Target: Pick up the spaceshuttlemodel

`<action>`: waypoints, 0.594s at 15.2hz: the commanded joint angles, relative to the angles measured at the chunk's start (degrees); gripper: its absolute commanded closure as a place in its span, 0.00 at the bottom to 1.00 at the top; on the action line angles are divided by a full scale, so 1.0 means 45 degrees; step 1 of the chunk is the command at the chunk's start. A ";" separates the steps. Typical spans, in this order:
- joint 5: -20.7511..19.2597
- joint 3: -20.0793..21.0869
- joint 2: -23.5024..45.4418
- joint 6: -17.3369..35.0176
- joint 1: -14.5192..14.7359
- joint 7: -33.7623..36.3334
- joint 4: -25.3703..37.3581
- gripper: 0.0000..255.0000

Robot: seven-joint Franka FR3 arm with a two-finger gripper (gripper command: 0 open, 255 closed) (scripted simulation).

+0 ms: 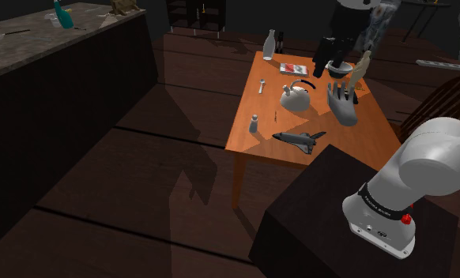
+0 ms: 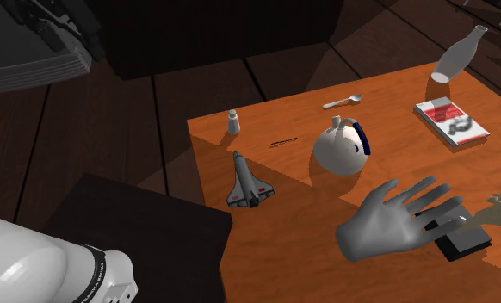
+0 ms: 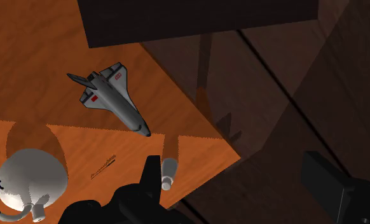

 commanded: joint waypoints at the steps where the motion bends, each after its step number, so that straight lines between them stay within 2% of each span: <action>1: 0.0000 0.0000 0.0000 0.0000 0.0000 0.0000 0.0000 0.00; 9: -0.1027 -0.1688 0.0469 0.2874 -0.0160 -0.2558 -0.2562 0.00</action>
